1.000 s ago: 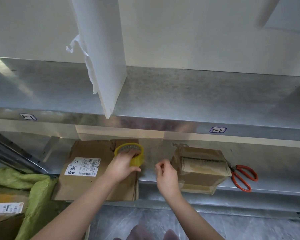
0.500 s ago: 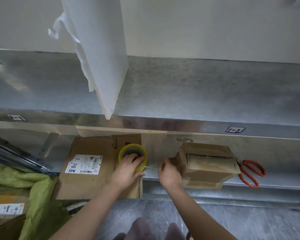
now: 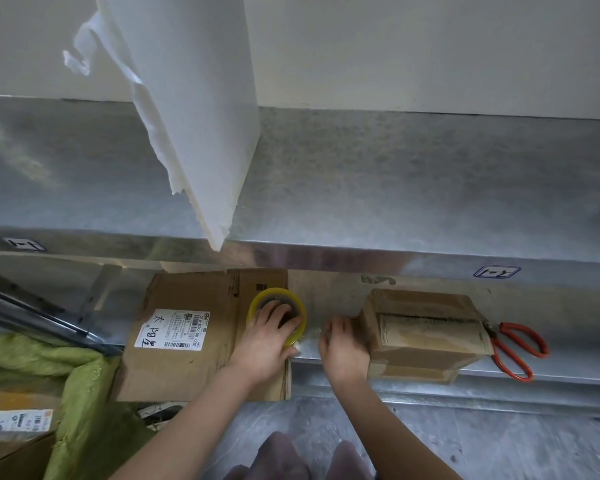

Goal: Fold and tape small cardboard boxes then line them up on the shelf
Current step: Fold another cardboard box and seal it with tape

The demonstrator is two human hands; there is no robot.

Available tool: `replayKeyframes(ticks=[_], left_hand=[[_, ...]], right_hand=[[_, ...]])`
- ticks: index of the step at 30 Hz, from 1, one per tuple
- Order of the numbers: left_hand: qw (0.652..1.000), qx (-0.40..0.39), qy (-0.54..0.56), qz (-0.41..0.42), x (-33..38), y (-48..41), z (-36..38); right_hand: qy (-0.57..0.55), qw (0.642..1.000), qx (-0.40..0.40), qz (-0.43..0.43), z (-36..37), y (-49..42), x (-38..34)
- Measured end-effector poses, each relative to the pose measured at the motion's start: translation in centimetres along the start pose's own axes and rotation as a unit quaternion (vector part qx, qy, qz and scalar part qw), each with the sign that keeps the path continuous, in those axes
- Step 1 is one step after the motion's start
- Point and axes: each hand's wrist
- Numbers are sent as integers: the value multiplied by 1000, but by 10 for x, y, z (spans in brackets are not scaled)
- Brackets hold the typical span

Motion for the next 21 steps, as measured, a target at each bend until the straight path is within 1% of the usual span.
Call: replayKeyframes(ticks=[2, 5, 10, 12, 14, 17, 21], left_hand=[[1000, 1, 3, 4, -1, 1, 0], [1000, -8, 12, -4, -5, 2, -3], [999, -35, -26, -9, -11, 7, -9], [999, -42, -22, -15, -8, 7, -12], [998, -49, -18, -21, -4, 5, -13], [998, -48, -17, -34, 0, 4, -14], [998, -40, -23, -42, 1, 6, -15]], right_hand=[[20, 1000, -14, -11, 0, 0, 0], [-8, 999, -31, -10, -3, 0, -1], [-34, 997, -8, -69, -14, 7, 6], [-56, 996, -21, -64, -18, 7, 9], [-87, 994, -47, -39, -22, 4, 10], [-101, 992, -74, -11, -23, 2, 12], [-102, 991, -82, -19, -22, 3, 15]])
Point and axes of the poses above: each hand's wrist, its own y-axis away from the middle knuckle, its own z-axis out of the palm, x = y × z, and after that the axes turned 9 degrees about x, right-handed
